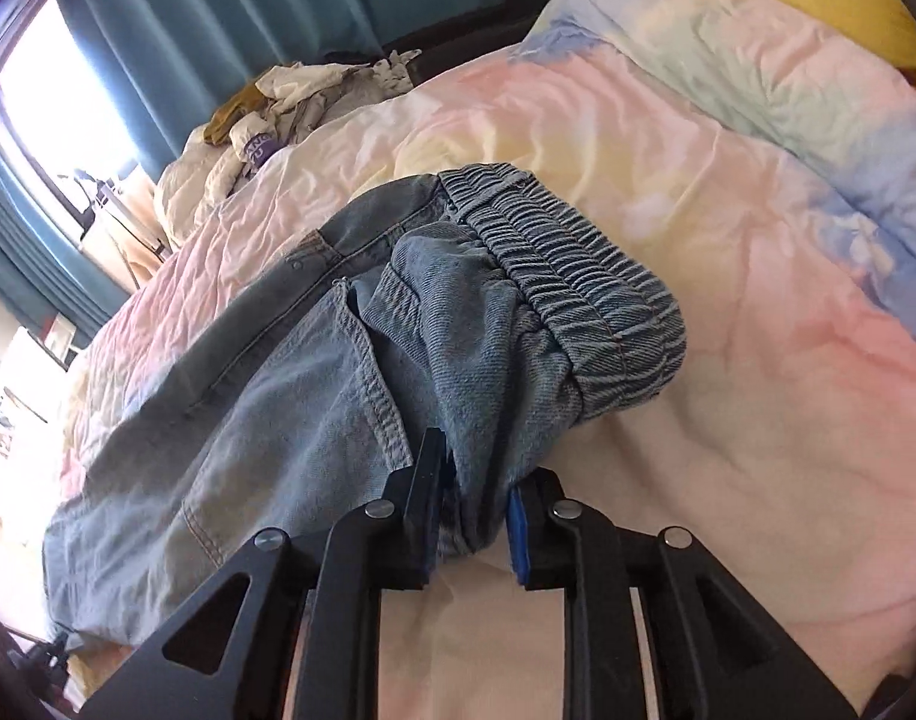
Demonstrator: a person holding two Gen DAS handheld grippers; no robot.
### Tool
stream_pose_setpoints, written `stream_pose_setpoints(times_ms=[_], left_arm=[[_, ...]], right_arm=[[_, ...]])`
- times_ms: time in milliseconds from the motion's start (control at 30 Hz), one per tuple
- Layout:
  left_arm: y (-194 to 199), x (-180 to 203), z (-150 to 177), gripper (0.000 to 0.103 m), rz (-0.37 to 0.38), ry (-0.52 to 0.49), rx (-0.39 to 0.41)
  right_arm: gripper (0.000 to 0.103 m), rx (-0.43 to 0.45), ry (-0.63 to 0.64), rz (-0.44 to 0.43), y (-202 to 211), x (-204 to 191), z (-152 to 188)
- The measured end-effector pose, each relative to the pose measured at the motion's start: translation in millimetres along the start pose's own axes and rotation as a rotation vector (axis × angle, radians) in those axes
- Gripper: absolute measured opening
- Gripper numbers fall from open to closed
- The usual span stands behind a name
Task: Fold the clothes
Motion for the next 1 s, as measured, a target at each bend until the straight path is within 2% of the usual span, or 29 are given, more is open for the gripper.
stream_pose_setpoints(times_ms=[100,200,367,533,700,833,933,1000], left_arm=[[29,-5,8,0.021,-0.026,-0.024,0.034],[37,-12,8,0.021,-0.043,-0.025,0.033],[39,-21,-4,0.021,-0.084,-0.009,0.055],[33,-17,-22,0.021,-0.137,-0.026,0.096],[18,-12,-45,0.021,-0.171,-0.035,0.124],[0,-4,-59,0.021,-0.209,-0.097,0.137],[-18,-4,-60,0.021,-0.253,-0.143,0.131],[-33,-11,-56,0.021,-0.306,-0.155,0.098]], right_arm=[[0.021,0.059,0.016,0.03,28,-1,-4],[0.022,0.126,0.046,0.029,55,-11,-13],[0.023,0.184,0.089,-0.064,78,-60,-29],[0.032,0.178,0.153,-0.214,87,-137,-15],[0.032,0.102,0.2,-0.373,72,-231,33],[0.033,0.004,0.235,-0.485,46,-308,85],[0.033,-0.067,0.329,-0.539,26,-365,133],[0.033,-0.097,0.422,-0.575,15,-398,165]])
Point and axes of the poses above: each gripper's, at about its wrist camera, not at the fingertips, and y roughly against the way its jaws point, x to its right, z to its underside, the point moved 1 cm from there along -y, roughly the way its jaws point, and after that the axes turned 13 degrees about x, right-handed, at the moved point
